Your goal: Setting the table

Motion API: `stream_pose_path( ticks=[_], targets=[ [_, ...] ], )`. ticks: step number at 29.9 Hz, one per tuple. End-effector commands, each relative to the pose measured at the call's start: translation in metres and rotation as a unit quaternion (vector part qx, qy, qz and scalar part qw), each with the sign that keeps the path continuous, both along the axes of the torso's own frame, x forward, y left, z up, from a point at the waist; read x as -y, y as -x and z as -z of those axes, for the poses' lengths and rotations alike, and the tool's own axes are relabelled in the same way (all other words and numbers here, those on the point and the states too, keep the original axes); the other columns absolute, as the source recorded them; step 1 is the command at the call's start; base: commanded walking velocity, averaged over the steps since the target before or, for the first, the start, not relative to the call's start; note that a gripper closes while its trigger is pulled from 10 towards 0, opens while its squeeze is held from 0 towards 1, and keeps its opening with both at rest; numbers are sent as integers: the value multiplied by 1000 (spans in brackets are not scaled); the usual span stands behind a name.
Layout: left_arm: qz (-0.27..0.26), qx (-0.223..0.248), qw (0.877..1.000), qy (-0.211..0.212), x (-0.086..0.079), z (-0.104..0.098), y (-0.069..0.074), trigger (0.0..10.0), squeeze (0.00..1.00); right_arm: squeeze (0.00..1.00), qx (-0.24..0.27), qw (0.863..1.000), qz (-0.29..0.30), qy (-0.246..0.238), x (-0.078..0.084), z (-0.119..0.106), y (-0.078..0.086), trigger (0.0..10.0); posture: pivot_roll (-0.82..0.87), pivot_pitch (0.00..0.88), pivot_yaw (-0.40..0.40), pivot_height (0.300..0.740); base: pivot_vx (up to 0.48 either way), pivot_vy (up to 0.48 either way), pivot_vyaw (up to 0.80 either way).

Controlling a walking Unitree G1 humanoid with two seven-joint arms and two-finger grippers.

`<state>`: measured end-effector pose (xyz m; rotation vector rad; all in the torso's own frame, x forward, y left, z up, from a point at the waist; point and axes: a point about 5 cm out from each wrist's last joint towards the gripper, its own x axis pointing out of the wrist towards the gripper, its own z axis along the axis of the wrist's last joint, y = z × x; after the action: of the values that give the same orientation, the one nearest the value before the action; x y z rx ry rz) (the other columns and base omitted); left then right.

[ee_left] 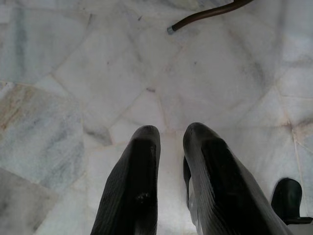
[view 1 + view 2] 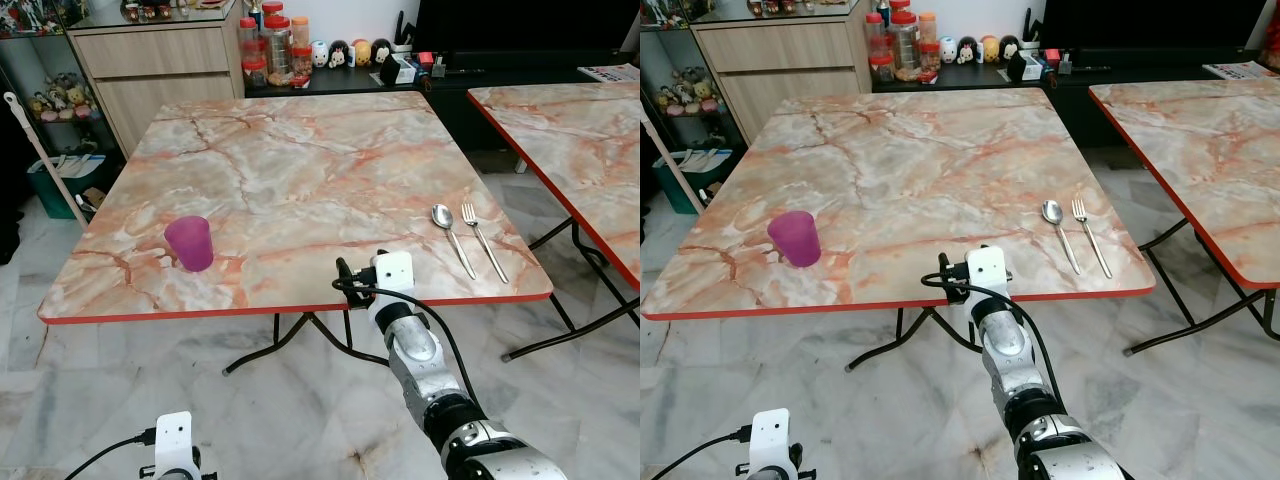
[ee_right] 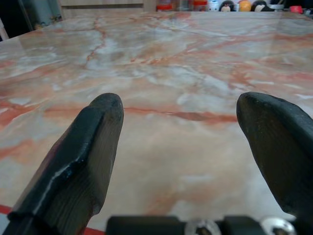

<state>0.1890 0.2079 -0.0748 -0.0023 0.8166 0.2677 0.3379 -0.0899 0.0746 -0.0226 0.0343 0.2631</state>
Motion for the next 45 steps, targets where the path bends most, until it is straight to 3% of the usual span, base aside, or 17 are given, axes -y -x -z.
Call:
stream_pose_path(
  ticks=[1,39,45],
  targets=[
    [0,-16,1000,-10,-4,2,4,10000,0,0,3,1000,2,-9,-1,-4,-3,10000,-1,0,11,709,304,0,0],
    [-3,-26,1000,-14,-7,5,12,10000,0,0,18,999,26,-13,2,-3,0,10000,4,0,3,709,316,0,-26],
    [-7,-34,999,-15,-8,7,17,10000,0,0,9,999,29,-11,7,6,6,10000,3,0,3,709,96,0,0]
  ],
)
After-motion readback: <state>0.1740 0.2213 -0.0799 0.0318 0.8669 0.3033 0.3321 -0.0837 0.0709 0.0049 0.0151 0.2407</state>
